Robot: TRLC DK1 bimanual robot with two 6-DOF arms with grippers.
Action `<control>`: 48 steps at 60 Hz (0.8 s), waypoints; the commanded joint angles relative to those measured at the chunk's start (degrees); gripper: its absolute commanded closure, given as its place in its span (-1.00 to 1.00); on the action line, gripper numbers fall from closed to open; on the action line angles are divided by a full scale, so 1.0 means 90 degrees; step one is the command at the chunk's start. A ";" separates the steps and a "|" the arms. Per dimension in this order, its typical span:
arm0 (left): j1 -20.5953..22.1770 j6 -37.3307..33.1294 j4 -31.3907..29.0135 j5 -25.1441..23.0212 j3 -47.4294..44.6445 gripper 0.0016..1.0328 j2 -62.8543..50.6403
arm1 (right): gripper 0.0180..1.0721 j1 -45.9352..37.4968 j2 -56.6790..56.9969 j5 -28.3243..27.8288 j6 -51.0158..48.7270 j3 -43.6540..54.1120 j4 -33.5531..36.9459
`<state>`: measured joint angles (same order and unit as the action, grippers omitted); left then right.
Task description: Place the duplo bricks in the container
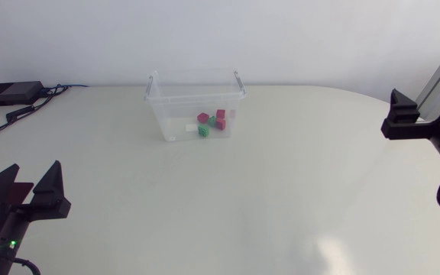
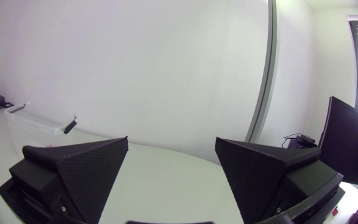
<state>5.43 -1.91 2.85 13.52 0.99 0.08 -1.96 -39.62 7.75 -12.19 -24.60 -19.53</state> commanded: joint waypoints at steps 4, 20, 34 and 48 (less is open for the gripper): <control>0.0031 0.0017 -0.0073 -0.0115 -0.0120 -0.83 0.0089 | -0.93 -0.0037 0.0515 0.0047 0.0065 0.0556 -0.0096; -0.0018 0.0003 -0.0133 -0.0340 -0.0119 -0.83 0.0079 | -0.93 -0.0010 0.1561 -0.0022 0.0218 0.1282 0.0107; -0.0169 0.0057 -0.0181 -0.0639 -0.0117 -0.83 0.0056 | -0.93 0.0049 0.2292 -0.0238 0.0510 0.1656 0.0638; -0.0339 0.0118 -0.0234 -0.0977 -0.0114 -0.83 0.0031 | -0.93 0.0115 0.3120 -0.0482 0.0841 0.2079 0.1239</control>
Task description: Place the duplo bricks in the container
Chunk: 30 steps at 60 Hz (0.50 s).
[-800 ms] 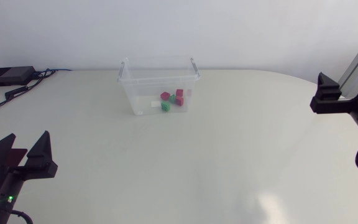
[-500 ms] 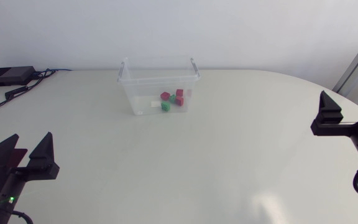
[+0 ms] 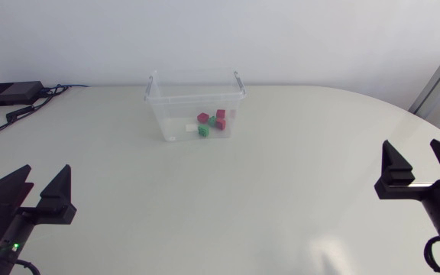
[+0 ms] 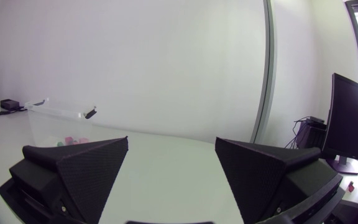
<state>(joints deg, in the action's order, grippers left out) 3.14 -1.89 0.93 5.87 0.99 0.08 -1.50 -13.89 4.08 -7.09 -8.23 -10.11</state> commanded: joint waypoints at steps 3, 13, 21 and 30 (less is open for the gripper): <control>-0.0117 0.0127 -0.0031 -0.0193 -0.0114 -0.83 0.0026 | -0.93 0.0077 0.0423 -0.0122 0.0340 0.0342 0.0309; -0.0232 0.0168 -0.0067 -0.0422 -0.0112 -0.83 0.0009 | -0.93 0.0121 0.0980 -0.0287 0.0563 0.0627 0.0714; -0.0324 0.0201 -0.0096 -0.0603 -0.0111 -0.83 -0.0005 | -0.93 0.0157 0.1424 -0.0418 0.0740 0.0854 0.1037; -0.0348 0.0210 -0.0103 -0.0652 -0.0110 -0.84 -0.0008 | -0.93 0.0166 0.1543 -0.0453 0.0788 0.0914 0.1123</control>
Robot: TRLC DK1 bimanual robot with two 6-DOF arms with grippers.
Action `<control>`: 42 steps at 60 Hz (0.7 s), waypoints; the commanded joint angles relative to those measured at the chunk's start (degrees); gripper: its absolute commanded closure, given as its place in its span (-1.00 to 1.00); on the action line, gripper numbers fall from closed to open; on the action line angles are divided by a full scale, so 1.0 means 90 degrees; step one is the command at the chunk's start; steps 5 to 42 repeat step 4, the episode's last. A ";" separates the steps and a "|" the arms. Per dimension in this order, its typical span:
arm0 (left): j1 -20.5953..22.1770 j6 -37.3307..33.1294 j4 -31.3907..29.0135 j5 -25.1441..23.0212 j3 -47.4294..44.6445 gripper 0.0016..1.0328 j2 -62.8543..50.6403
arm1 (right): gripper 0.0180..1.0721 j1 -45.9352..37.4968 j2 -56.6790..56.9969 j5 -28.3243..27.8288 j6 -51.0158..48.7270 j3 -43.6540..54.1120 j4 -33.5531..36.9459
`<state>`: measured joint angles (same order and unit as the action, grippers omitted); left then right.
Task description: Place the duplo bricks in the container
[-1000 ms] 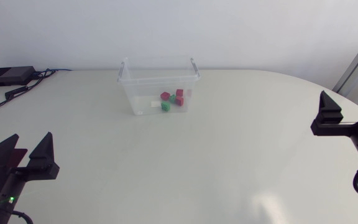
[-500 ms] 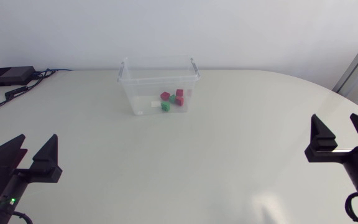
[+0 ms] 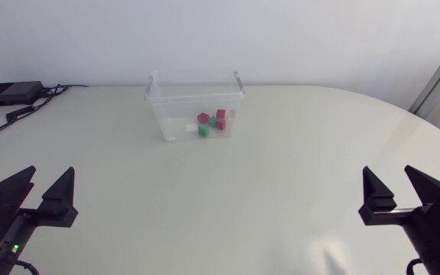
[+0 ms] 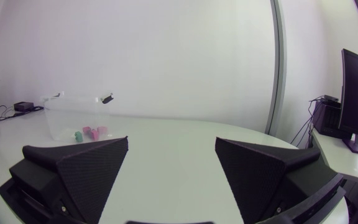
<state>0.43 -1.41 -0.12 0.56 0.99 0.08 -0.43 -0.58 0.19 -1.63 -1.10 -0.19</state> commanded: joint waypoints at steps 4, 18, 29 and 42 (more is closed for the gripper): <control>-0.0047 0.0157 0.0013 -0.0062 -0.0110 -0.84 -0.0008 | -0.93 0.0047 0.0064 -0.0021 0.0181 0.0123 0.0021; -0.0047 0.0157 0.0013 -0.0062 -0.0110 -0.84 -0.0008 | -0.93 0.0047 0.0064 -0.0021 0.0181 0.0123 0.0021; -0.0047 0.0157 0.0013 -0.0062 -0.0110 -0.84 -0.0008 | -0.93 0.0047 0.0064 -0.0021 0.0181 0.0123 0.0021; -0.0047 0.0157 0.0013 -0.0062 -0.0110 -0.84 -0.0008 | -0.93 0.0047 0.0064 -0.0021 0.0181 0.0123 0.0021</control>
